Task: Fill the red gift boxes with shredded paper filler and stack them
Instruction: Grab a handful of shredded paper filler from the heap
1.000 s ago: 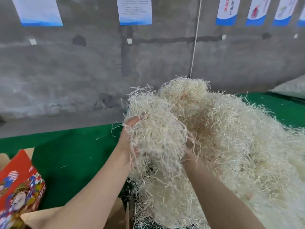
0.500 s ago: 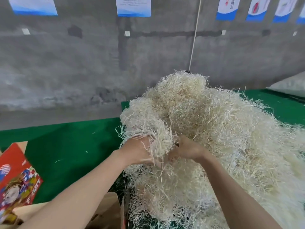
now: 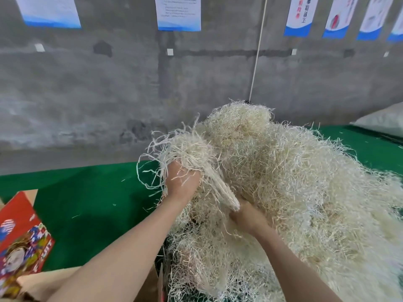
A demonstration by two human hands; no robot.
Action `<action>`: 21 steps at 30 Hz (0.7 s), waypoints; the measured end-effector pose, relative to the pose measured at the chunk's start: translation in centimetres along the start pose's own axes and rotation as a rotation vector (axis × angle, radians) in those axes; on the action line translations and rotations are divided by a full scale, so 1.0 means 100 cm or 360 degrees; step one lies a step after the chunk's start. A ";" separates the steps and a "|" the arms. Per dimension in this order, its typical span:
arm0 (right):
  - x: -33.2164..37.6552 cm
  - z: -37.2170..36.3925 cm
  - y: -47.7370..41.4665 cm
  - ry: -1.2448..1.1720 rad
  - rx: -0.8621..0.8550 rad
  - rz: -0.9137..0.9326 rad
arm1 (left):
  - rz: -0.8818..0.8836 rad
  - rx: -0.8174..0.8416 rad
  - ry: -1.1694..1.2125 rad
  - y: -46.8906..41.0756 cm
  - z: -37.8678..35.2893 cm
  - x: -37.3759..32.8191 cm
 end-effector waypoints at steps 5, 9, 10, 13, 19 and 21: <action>-0.014 -0.012 0.000 0.0209 -0.0133 0.0027 | -0.0117 0.0040 -0.0110 0.000 0.009 -0.008; -0.009 -0.022 0.002 0.0321 0.0029 0.0003 | 0.0124 0.0146 -0.0263 -0.002 0.028 0.015; -0.007 -0.020 0.006 0.0356 0.0083 -0.0009 | 0.0174 0.0200 -0.0269 -0.001 0.028 0.021; 0.018 0.003 0.018 -0.0083 0.0253 0.0176 | -0.0002 0.0253 -0.0218 0.005 0.023 0.010; 0.107 0.049 0.036 -0.0924 0.0412 0.0563 | -0.0094 0.0516 -0.0341 0.014 0.008 -0.008; 0.109 0.034 0.034 -0.1111 0.0417 0.0483 | 0.0082 0.0637 -0.0680 0.004 0.005 -0.003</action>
Point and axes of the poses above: each hand's wrist, its own y-axis away from the middle knuckle, its own z-axis out of the back of the hand, x = y × z, the point moved 9 cm from there along -y, towards the middle knuckle, and after that the axes turned 4 degrees about y, right-handed, at the moved point
